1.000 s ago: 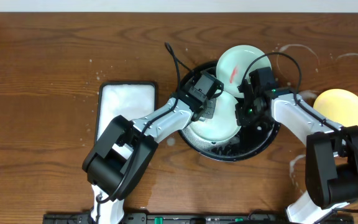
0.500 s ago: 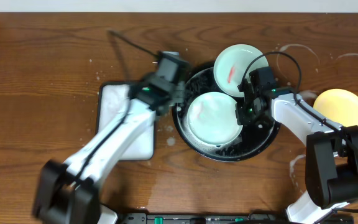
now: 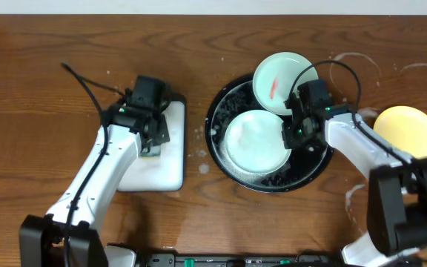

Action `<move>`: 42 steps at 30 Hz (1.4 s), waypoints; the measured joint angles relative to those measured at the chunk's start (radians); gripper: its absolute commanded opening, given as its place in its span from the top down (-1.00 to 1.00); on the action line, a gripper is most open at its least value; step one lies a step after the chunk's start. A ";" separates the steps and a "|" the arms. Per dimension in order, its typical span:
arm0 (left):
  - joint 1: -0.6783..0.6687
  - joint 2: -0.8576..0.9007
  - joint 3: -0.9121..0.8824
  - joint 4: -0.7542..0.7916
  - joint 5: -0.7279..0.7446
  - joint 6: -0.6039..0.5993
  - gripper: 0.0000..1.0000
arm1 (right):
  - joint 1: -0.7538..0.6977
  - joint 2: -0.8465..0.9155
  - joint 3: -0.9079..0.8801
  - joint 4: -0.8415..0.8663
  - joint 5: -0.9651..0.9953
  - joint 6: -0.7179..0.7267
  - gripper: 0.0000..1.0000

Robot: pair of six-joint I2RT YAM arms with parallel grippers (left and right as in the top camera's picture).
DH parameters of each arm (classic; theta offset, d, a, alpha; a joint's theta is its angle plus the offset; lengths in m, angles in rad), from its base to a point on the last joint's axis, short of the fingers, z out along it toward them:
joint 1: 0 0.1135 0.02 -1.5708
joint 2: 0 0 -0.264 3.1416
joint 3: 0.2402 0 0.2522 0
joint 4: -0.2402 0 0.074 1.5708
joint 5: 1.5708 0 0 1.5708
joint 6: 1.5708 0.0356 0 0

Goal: Clean dirty plates on tray and stack at the side
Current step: 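Return the sponge to the foam dish and lift the plate with right gripper, then hold the pale green plate tilted over the tray with the right gripper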

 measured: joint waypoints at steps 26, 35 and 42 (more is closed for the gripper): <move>0.022 0.009 -0.073 0.038 0.092 -0.019 -0.62 | 0.491 -0.338 0.000 -0.026 0.964 -0.163 0.98; 0.022 0.009 -0.073 0.039 0.092 -0.019 -0.63 | 0.594 -0.443 0.000 -0.006 1.027 -0.284 0.98; 0.022 0.009 -0.073 0.039 0.092 -0.019 -0.63 | 0.675 -0.512 0.000 0.050 1.127 -0.414 0.98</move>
